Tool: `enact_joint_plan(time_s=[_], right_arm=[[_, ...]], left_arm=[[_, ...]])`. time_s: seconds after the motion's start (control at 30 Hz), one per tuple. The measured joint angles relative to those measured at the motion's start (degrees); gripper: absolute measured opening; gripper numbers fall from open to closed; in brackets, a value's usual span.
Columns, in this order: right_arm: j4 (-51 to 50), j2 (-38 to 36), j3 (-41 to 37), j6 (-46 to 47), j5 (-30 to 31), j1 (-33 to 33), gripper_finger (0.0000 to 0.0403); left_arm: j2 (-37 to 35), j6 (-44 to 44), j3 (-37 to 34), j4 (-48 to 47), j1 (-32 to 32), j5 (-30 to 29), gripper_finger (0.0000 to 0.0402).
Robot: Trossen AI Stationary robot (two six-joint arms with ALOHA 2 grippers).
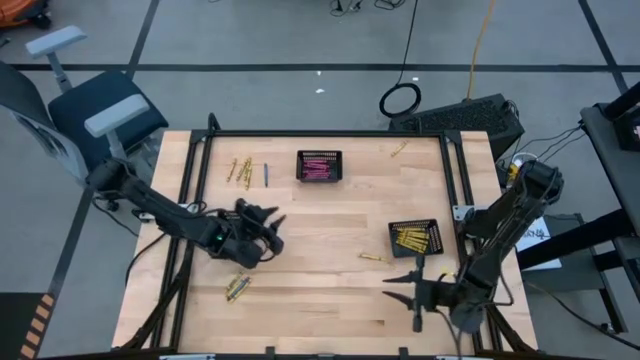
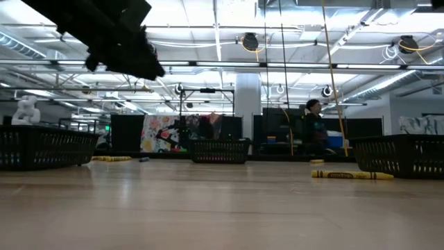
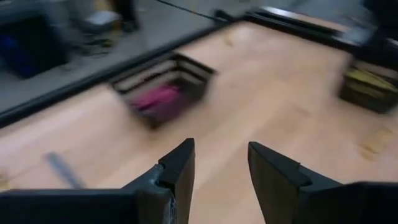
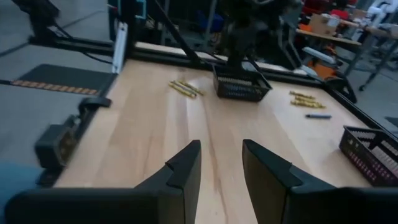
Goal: Sort crayons
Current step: Put the yellow crayon into the bottom right black bin
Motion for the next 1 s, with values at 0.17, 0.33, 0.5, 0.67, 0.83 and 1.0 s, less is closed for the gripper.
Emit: enact_joint_plan(time_s=[0.17, 0.33, 0.5, 0.67, 0.83, 1.0], right_arm=[[-0.80, -4.91, -0.02, -3.18, 0.11, 3.15, 0.0102], [-0.61, -12.59, 0.00, -5.67, 6.17, 7.03, 0.0102], [-2.26, -17.19, 0.00, -6.48, 7.64, 8.23, 0.0102], [-7.85, -17.33, 0.00, -1.44, 7.67, 6.70, 0.0102], [-14.53, -16.36, 0.00, 6.57, 7.67, 3.75, 0.0102], [-15.65, -15.16, 0.00, 8.51, 7.43, 1.54, 0.0102]], left_arm=[[3.68, 18.73, -0.68, 18.29, 1.61, 12.65, 0.0148], [6.59, 34.33, -0.66, 36.09, 2.37, 22.53, 0.0148], [7.44, 40.74, -0.66, 42.24, 2.39, 23.51, 0.0148], [7.44, 32.97, -0.66, 39.24, 3.53, 10.96, 0.0148], [5.30, 6.44, -0.61, 19.15, 11.79, 7.26, 0.0147], [6.33, -10.72, -0.62, -6.27, 26.39, 18.19, 0.0147]])
